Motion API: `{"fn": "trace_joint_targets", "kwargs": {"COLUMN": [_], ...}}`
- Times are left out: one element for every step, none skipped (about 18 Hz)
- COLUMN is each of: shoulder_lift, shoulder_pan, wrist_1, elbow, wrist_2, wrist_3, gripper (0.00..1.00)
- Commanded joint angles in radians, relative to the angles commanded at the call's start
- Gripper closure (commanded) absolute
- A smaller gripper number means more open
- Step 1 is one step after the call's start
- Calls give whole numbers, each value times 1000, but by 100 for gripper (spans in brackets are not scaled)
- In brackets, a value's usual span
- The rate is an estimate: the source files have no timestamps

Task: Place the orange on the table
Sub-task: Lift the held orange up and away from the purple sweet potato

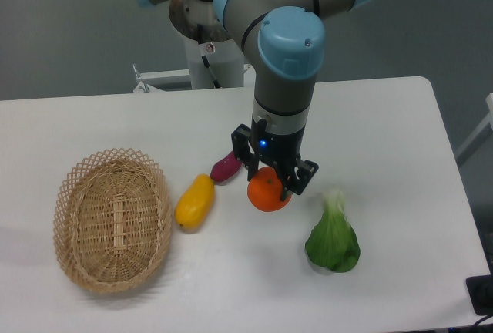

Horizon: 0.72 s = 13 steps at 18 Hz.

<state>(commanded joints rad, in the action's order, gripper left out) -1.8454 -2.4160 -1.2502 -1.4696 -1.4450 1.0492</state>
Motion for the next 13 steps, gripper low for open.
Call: {"fn": "trace_joint_targets", "kwargs": {"shoulder_lift": [0, 0, 0, 0, 0, 0, 2, 3, 12, 14, 15, 15, 12], "shoulder_pan": [2, 2, 2, 2, 2, 2, -1, -2, 2, 3, 3, 2, 2], "wrist_1": [2, 2, 0, 0, 0, 0, 0, 6, 3, -1, -2, 5, 2], "elbow": [0, -2, -3, -5, -21, -37, -52, -76, -84, -84, -89, -95, -97], "wrist_2": [0, 2, 0, -2, 0, 0, 0, 0, -3, -3, -2, 2, -3], "wrist_3": [0, 0, 0, -9, -14, -14, -14, -14, -15, -15, -17, -26, -44], "gripper": [45, 44, 44, 43, 43, 44, 44, 45, 44, 44, 44, 44, 44]}}
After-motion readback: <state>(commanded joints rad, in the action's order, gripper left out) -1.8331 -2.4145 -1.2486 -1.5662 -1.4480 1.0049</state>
